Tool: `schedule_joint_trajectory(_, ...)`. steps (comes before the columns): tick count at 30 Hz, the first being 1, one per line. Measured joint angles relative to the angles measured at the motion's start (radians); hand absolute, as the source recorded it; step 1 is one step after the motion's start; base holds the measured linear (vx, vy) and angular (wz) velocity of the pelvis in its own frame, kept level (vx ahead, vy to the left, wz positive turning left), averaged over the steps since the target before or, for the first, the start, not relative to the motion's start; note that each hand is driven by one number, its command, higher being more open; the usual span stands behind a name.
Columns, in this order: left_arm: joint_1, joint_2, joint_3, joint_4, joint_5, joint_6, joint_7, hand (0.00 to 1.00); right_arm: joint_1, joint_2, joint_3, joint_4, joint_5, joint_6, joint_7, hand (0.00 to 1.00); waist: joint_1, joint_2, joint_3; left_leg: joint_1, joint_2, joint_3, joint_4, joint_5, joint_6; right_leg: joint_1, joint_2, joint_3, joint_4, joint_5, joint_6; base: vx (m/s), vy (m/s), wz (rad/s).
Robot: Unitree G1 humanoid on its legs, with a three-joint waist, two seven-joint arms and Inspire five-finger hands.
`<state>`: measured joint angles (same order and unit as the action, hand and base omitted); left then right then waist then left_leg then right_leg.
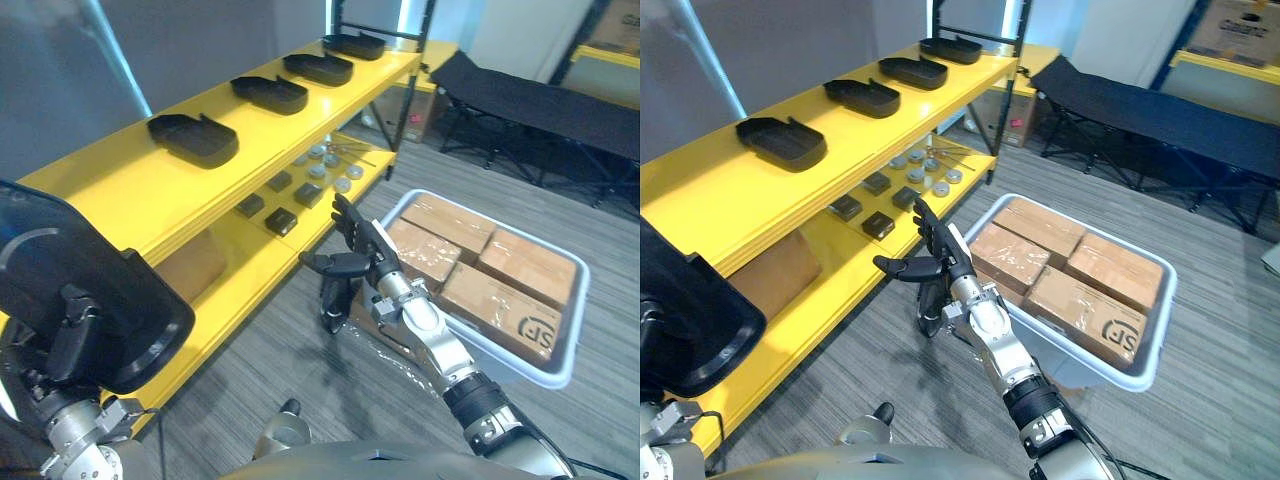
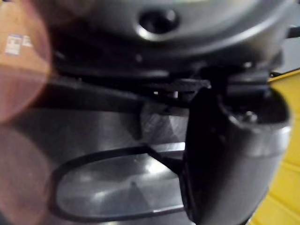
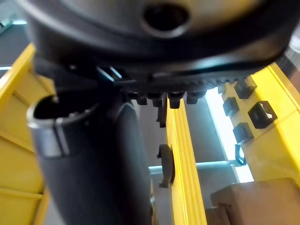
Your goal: Walk over and take three plastic housings, then place them on the shelf
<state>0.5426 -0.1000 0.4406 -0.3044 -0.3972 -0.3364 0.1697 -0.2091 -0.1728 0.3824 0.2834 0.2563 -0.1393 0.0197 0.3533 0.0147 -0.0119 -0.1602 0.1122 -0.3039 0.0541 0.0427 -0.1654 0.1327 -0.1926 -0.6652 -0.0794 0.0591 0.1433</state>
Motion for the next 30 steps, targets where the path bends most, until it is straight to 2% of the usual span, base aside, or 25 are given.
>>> schedule_joint_trajectory(2,-0.003,0.000,-0.023,0.000,-0.001,0.000,-0.041,0.00,0.000,0.000,-0.001,0.000,-0.007,0.009,-0.016,1.00,-0.003,0.003,0.002,-0.011,-0.007,-0.025,-0.036,0.035,0.008,0.005,-0.001,-0.044,0.001,-0.007,0.000,0.02,-0.019,0.82)
schedule_joint_trajectory(3,-0.005,-0.001,-0.039,0.000,-0.003,0.000,-0.070,0.00,0.000,0.000,-0.003,0.003,-0.020,0.023,-0.034,1.00,-0.002,0.012,0.008,-0.007,-0.009,-0.032,-0.067,0.055,0.029,0.009,-0.008,-0.069,0.018,-0.018,0.006,0.00,0.009,0.77)
schedule_joint_trajectory(4,-0.004,-0.001,-0.045,0.000,-0.004,0.000,-0.083,0.00,0.000,-0.001,-0.003,0.009,-0.027,0.027,-0.039,1.00,-0.002,0.016,0.010,-0.004,-0.011,-0.032,-0.076,0.062,0.036,0.010,-0.015,-0.078,0.033,-0.026,0.010,0.00,0.046,0.59)
schedule_joint_trajectory(6,-0.004,-0.001,-0.048,-0.003,-0.004,0.000,-0.101,0.00,0.001,0.005,-0.004,0.019,-0.048,0.042,-0.049,1.00,-0.002,0.027,0.018,0.001,-0.019,-0.032,-0.078,0.068,0.035,0.016,-0.034,-0.093,0.069,-0.045,0.015,0.00,0.056,0.31)
schedule_joint_trajectory(9,-0.005,-0.001,-0.054,-0.019,-0.002,0.001,-0.111,0.00,0.023,0.017,-0.022,0.016,-0.053,0.045,-0.050,1.00,-0.015,0.023,0.023,0.012,-0.053,-0.032,-0.077,0.066,0.036,0.034,-0.084,-0.116,0.123,-0.073,0.039,-0.01,0.065,0.31)
schedule_joint_trajectory(10,-0.009,0.002,-0.057,-0.033,-0.002,0.001,-0.132,0.00,0.037,0.020,-0.044,0.014,-0.053,0.041,-0.052,1.00,-0.033,0.018,0.028,0.007,-0.073,-0.029,-0.068,0.065,0.040,0.037,-0.121,-0.139,0.184,-0.105,0.047,0.01,0.103,0.71)
schedule_joint_trajectory(11,-0.023,0.012,-0.067,-0.046,-0.002,0.007,-0.159,0.00,0.060,0.021,-0.072,0.014,-0.056,0.034,-0.060,1.00,-0.050,0.008,0.038,0.004,-0.100,-0.034,-0.056,0.066,0.046,0.028,-0.173,-0.134,0.284,-0.151,0.030,0.02,0.095,0.81)
schedule_joint_trajectory(12,-0.033,0.022,-0.077,-0.048,-0.003,0.009,-0.173,0.00,0.075,0.020,-0.086,0.013,-0.061,0.032,-0.069,1.00,-0.055,0.006,0.043,0.005,-0.114,-0.051,-0.052,0.066,0.049,0.019,-0.196,-0.105,0.339,-0.163,0.015,0.04,0.096,1.04)
schedule_joint_trajectory(14,-0.076,0.095,-0.132,-0.049,-0.003,0.015,-0.237,0.00,0.135,0.015,-0.124,0.013,-0.089,0.028,-0.105,1.00,-0.096,0.007,0.061,0.010,-0.139,-0.127,-0.034,0.078,0.057,-0.038,-0.230,0.110,0.560,-0.156,-0.024,0.05,0.036,1.24)
schedule_joint_trajectory(15,-0.086,0.117,-0.139,-0.049,-0.004,0.015,-0.249,0.00,0.139,0.011,-0.126,0.013,-0.089,0.028,-0.109,1.00,-0.107,0.011,0.070,0.011,-0.133,-0.145,-0.034,0.081,0.056,-0.058,-0.227,0.157,0.600,-0.162,-0.035,0.04,-0.091,0.97)
schedule_joint_trajectory(16,-0.099,0.148,-0.144,-0.049,-0.008,0.017,-0.262,0.00,0.142,0.020,-0.125,0.012,-0.090,0.022,-0.108,1.00,-0.124,0.012,0.074,0.003,-0.131,-0.173,-0.038,0.090,0.050,-0.073,-0.190,0.238,0.603,-0.238,-0.044,0.01,-0.169,0.58)
schedule_joint_trajectory(18,-0.114,0.157,-0.151,-0.047,-0.037,0.017,-0.261,0.00,0.140,0.021,-0.121,-0.010,-0.091,0.012,-0.091,1.00,-0.127,-0.006,0.074,-0.012,-0.143,-0.176,-0.042,0.105,0.034,-0.066,-0.155,0.261,0.505,-0.271,-0.053,-0.01,-0.204,0.22)
schedule_joint_trajectory(19,-0.114,0.150,-0.150,-0.047,-0.038,0.017,-0.256,0.00,0.131,0.019,-0.121,-0.016,-0.093,-0.003,-0.080,1.00,-0.119,-0.006,0.079,-0.015,-0.139,-0.164,-0.042,0.107,0.029,-0.050,-0.144,0.268,0.452,-0.287,-0.026,-0.03,-0.165,-0.32)
schedule_joint_trajectory(20,-0.108,0.148,-0.150,-0.047,-0.038,0.017,-0.248,0.00,0.115,0.016,-0.121,-0.016,-0.096,-0.020,-0.069,1.00,-0.107,0.005,0.088,-0.029,-0.132,-0.144,-0.041,0.108,0.028,-0.041,-0.125,0.268,0.389,-0.311,0.013,-0.11,-0.209,-0.33)
schedule_joint_trajectory(21,-0.103,0.125,-0.155,-0.046,-0.036,0.017,-0.236,0.00,0.096,-0.004,-0.121,-0.018,-0.096,-0.027,-0.052,1.00,-0.116,0.048,0.105,-0.043,-0.090,-0.129,-0.038,0.108,0.034,-0.032,-0.081,0.262,0.354,-0.304,0.047,-0.15,-0.203,-0.19)
schedule_joint_trajectory(23,-0.100,0.107,-0.157,-0.050,-0.035,0.017,-0.232,0.00,0.100,-0.027,-0.121,-0.019,-0.096,-0.026,-0.041,1.00,-0.120,0.068,0.116,-0.043,-0.040,-0.066,-0.040,0.117,0.051,-0.032,-0.050,0.251,0.354,-0.310,0.034,-0.18,-0.149,0.10)
schedule_joint_trajectory(24,-0.093,0.100,-0.157,-0.054,-0.035,0.017,-0.218,0.00,0.103,-0.040,-0.120,-0.019,-0.096,-0.026,-0.029,1.00,-0.119,0.067,0.117,-0.044,-0.012,-0.031,-0.041,0.117,0.061,-0.030,-0.033,0.244,0.358,-0.321,0.016,-0.16,-0.117,0.09)
schedule_joint_trajectory(27,-0.065,0.096,-0.154,-0.056,-0.037,0.017,-0.170,0.00,0.107,-0.057,-0.139,-0.044,-0.095,-0.026,-0.018,1.00,-0.119,0.048,0.123,-0.045,0.004,0.004,-0.040,0.121,0.079,-0.029,-0.029,0.237,0.357,-0.326,0.008,-0.04,-0.061,-0.02)
schedule_joint_trajectory(28,-0.060,0.094,-0.153,-0.056,-0.037,0.017,-0.165,0.00,0.107,-0.057,-0.142,-0.050,-0.095,-0.026,-0.017,1.00,-0.119,0.043,0.124,-0.045,0.001,0.009,-0.040,0.122,0.076,-0.030,-0.032,0.238,0.355,-0.325,0.009,0.05,-0.028,-0.05)
schedule_joint_trajectory(30,-0.061,0.087,-0.153,-0.056,-0.037,0.017,-0.157,0.00,0.107,-0.055,-0.153,-0.066,-0.093,-0.029,-0.012,1.00,-0.115,0.027,0.131,-0.050,-0.011,0.019,-0.041,0.129,0.048,-0.028,-0.044,0.238,0.338,-0.311,0.031,0.08,0.007,-0.01)
